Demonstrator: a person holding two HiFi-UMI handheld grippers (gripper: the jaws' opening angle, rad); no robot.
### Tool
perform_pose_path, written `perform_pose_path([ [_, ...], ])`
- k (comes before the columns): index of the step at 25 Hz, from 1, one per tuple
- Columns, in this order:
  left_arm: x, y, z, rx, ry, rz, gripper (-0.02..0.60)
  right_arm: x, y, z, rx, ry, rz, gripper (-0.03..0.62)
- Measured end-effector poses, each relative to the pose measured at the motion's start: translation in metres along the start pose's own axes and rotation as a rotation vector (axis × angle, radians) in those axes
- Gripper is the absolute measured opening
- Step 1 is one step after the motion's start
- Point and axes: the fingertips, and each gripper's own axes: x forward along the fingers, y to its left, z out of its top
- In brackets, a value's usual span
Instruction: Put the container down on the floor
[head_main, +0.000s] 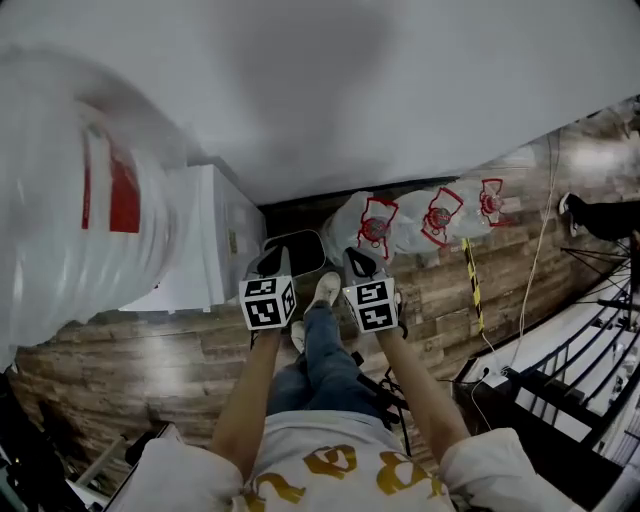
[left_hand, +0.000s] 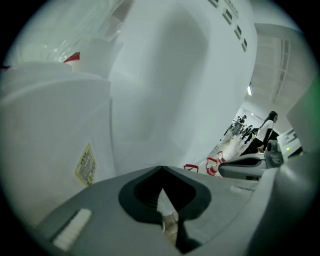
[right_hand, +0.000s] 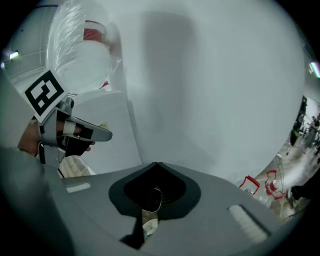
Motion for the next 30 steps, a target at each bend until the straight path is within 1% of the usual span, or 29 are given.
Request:
perform_pose_path([
  [3,-0.022,-0.009,0.018,0.003,-0.029,-0.031,0.0,-0.011,0.004,0.014,0.049,-0.021,0.004,0.026],
  [7,-0.049,-0.022,0.031,-0.028,-0.063,-0.067,0.0,-0.033,0.012,0.03,0.144,-0.065,0.009,0.028],
  [10,-0.065,-0.035,0.044,-0.029,-0.084,-0.101,0.0,-0.054,0.014,0.044,0.152,-0.092,0.008,0.028],
  [14,-0.083,-0.046,0.063,-0.038,-0.128,-0.143,0.0,-0.074,0.013,0.051,0.133,-0.104,-0.008,0.026],
  [18,-0.095,-0.065,0.074,0.01,-0.159,-0.182,0.0,-0.098,0.003,0.057,0.117,-0.146,-0.056,0.026],
  [22,-0.109,-0.062,0.079,0.01,-0.18,-0.16,0.0,-0.119,-0.005,0.068,0.134,-0.216,-0.101,0.026],
  [25,-0.115,-0.055,0.079,0.028,-0.186,-0.135,0.0,-0.131,-0.006,0.072,0.143,-0.25,-0.123,0.026],
  [30,-0.126,-0.049,0.087,0.035,-0.218,-0.113,0.0,-0.142,-0.006,0.075,0.161,-0.272,-0.132,0.026],
])
